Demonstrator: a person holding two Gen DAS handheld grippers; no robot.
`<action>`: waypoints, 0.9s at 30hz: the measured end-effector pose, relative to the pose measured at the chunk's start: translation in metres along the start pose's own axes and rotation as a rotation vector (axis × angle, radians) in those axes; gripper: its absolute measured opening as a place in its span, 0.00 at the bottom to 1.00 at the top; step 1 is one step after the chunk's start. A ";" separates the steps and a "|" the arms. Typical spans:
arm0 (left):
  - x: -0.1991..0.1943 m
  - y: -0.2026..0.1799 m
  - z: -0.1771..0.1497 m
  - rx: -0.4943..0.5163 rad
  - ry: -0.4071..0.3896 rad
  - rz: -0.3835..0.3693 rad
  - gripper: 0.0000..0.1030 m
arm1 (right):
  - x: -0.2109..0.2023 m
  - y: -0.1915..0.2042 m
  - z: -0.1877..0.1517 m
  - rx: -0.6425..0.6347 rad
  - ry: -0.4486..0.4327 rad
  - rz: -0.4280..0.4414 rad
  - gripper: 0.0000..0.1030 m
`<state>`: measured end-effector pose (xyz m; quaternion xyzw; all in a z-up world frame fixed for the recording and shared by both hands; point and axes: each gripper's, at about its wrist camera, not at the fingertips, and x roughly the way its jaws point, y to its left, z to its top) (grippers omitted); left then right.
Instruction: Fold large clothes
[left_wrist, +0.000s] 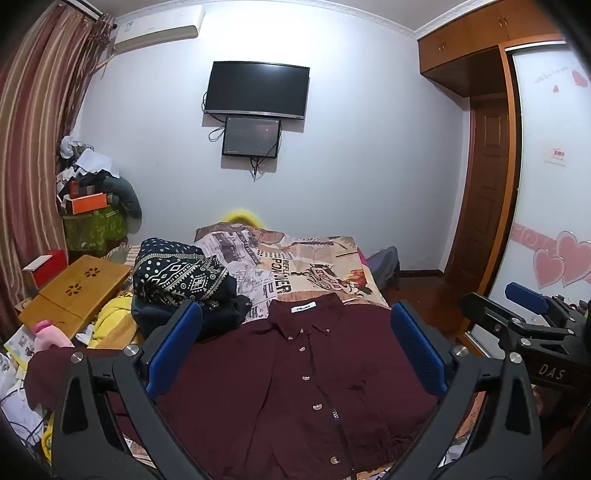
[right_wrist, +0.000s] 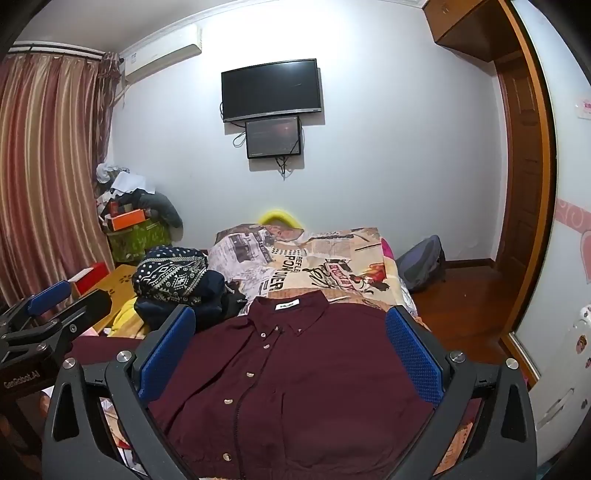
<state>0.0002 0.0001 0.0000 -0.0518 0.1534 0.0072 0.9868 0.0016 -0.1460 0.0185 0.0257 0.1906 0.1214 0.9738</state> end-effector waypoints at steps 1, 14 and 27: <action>0.000 0.000 0.000 -0.007 0.005 -0.001 0.99 | 0.001 0.000 0.000 -0.001 0.000 0.001 0.99; -0.002 0.004 -0.007 -0.013 0.007 -0.006 0.99 | 0.002 0.010 0.004 -0.022 0.005 -0.001 0.99; 0.002 0.006 -0.007 -0.011 0.018 -0.002 1.00 | 0.002 0.006 0.004 -0.013 0.008 -0.002 0.99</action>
